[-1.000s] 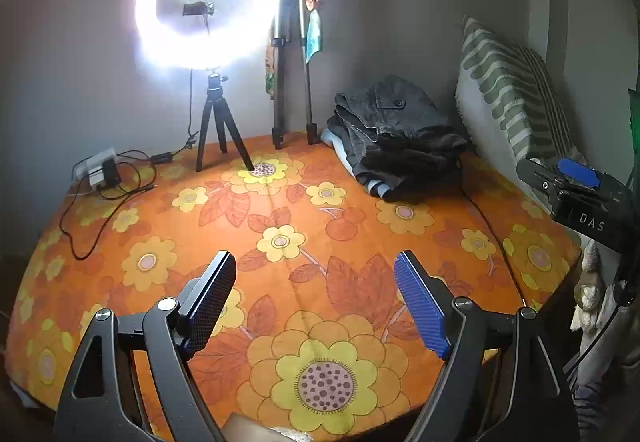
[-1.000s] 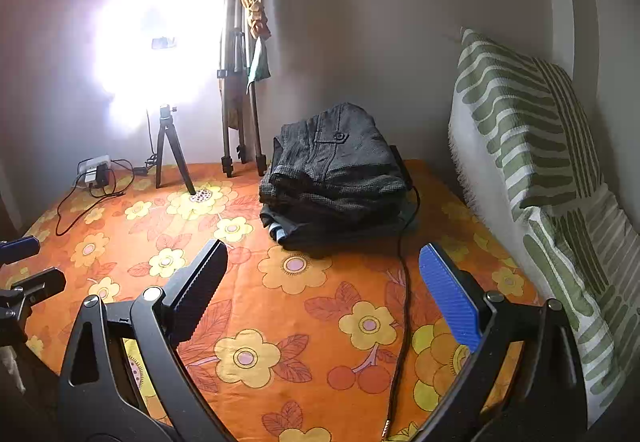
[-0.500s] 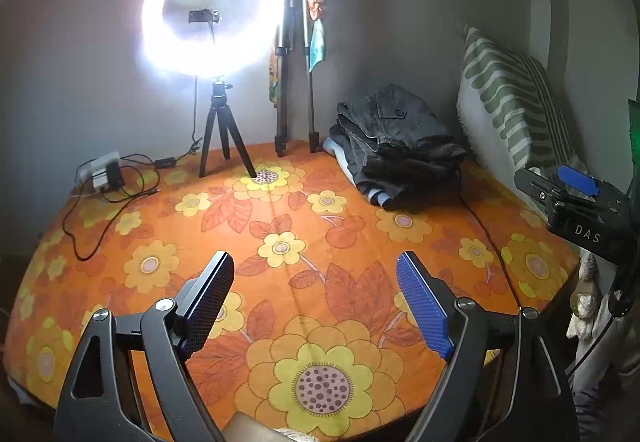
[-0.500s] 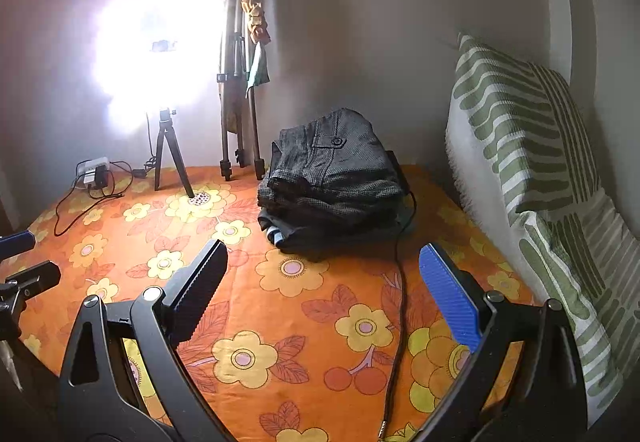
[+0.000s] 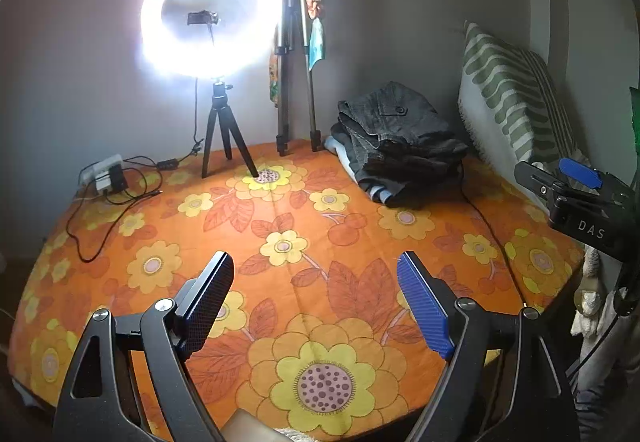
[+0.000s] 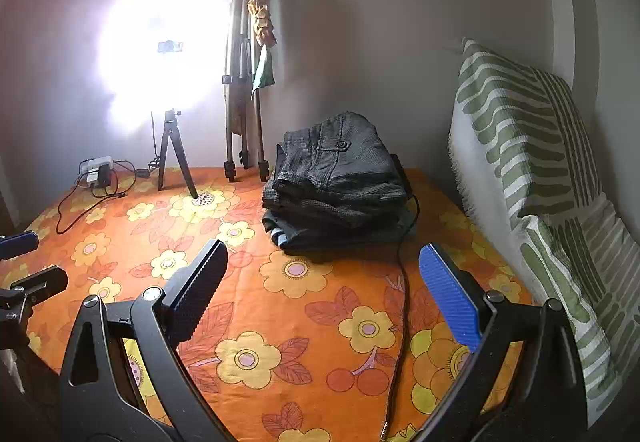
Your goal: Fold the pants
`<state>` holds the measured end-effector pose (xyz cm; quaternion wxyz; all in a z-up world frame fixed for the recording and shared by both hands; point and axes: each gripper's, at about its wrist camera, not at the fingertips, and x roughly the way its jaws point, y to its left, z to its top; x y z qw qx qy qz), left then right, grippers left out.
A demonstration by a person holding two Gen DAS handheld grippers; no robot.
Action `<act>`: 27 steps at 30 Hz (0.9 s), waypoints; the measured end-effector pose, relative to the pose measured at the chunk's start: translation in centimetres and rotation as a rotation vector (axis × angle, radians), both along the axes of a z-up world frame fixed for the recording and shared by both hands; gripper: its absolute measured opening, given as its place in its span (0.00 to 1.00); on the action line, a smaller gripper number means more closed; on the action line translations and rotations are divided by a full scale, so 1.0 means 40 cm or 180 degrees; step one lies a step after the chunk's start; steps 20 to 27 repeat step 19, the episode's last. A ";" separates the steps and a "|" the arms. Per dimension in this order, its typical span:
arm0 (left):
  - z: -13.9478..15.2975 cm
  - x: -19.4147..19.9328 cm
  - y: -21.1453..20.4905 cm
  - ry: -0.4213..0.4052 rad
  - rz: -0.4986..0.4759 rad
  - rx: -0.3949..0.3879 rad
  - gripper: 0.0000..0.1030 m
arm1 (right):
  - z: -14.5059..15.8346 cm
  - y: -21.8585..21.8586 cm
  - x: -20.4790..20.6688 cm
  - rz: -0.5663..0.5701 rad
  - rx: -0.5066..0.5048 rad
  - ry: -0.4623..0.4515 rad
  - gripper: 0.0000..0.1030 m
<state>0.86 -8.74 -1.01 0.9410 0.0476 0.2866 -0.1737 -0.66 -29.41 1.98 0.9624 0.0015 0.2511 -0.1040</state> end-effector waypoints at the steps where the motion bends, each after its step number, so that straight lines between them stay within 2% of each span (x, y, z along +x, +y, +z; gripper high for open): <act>1: 0.000 -0.001 -0.001 -0.0010 0.0021 0.0017 0.82 | 0.000 0.002 0.001 0.0009 -0.0004 0.0003 0.96; 27: -0.002 -0.007 0.004 -0.0069 0.0113 0.0090 0.82 | -0.016 0.010 0.010 0.0053 0.0023 0.0043 0.96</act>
